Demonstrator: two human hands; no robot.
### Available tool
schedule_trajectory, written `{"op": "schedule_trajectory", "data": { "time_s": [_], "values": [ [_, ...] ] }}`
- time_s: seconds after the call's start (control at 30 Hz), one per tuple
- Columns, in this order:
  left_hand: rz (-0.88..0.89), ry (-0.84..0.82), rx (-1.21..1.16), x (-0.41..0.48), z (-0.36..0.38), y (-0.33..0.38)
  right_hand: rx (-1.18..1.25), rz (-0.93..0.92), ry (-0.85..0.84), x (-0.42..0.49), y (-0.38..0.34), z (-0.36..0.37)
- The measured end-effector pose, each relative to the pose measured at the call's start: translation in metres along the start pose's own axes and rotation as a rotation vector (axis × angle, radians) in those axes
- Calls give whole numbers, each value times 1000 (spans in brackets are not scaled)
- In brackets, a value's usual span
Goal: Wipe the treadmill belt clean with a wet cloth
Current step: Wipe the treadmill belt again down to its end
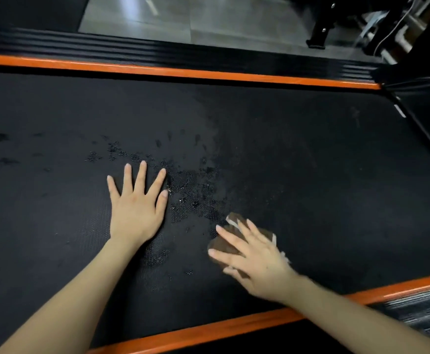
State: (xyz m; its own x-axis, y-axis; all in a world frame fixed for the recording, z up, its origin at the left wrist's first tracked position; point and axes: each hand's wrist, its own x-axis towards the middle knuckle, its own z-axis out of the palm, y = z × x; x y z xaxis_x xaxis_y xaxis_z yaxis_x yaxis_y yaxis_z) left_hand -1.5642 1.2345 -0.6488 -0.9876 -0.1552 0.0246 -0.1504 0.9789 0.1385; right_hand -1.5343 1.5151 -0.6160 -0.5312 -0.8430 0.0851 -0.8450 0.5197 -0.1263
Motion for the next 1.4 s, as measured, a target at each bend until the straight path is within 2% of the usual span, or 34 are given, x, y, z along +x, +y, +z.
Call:
{"op": "schedule_trajectory", "data": {
  "time_s": [0.07,0.1,0.17,0.23,0.3,0.4,0.5,0.53,0.57,0.67,0.73,0.8,0.9,0.97,1.0,1.03,1.1,1.17,1.2,1.27,1.33,1.4],
  "values": [
    [5,20,-3,0,1,1,-56,-33,8,30,37,6],
    [4,19,3,0,1,0,-42,52,48,54,56,9],
    [1,13,4,0,1,0,-13,345,141,105,86,8],
    [0,26,-6,0,1,0,6,549,170,133,87,8],
    [-2,36,-9,0,2,0,0,460,203,123,60,11],
    [9,48,-2,0,2,0,48,106,92,68,-6,15],
    [18,50,5,-1,2,1,10,-130,18,65,3,11],
    [18,51,4,-1,2,1,-34,-135,35,80,22,12],
    [15,52,3,-1,2,0,-45,-62,84,102,43,13],
    [7,46,-3,0,2,0,55,401,174,166,100,4],
    [-4,41,-11,1,1,0,89,561,182,180,100,10],
    [-17,42,-24,1,0,1,74,457,208,157,70,14],
    [-15,28,-30,2,-4,1,95,70,75,79,10,16],
    [-8,18,-48,1,-6,1,59,-92,-2,57,15,11],
    [-6,19,-69,0,-7,0,11,-112,4,62,34,10],
    [-8,33,-101,0,-9,-2,-19,-60,50,76,57,10],
    [-40,91,-144,5,-15,-12,9,262,194,111,106,7],
    [-94,150,-104,14,-23,-30,55,604,211,139,137,4],
    [-127,159,-77,19,-26,-39,66,692,220,147,140,7],
    [-178,143,-48,29,-26,-54,56,684,240,148,123,12],
    [-207,126,-50,30,-19,-58,85,500,252,130,90,18],
    [-219,136,-70,33,-13,-58,120,282,163,107,62,21]
  ]
}}
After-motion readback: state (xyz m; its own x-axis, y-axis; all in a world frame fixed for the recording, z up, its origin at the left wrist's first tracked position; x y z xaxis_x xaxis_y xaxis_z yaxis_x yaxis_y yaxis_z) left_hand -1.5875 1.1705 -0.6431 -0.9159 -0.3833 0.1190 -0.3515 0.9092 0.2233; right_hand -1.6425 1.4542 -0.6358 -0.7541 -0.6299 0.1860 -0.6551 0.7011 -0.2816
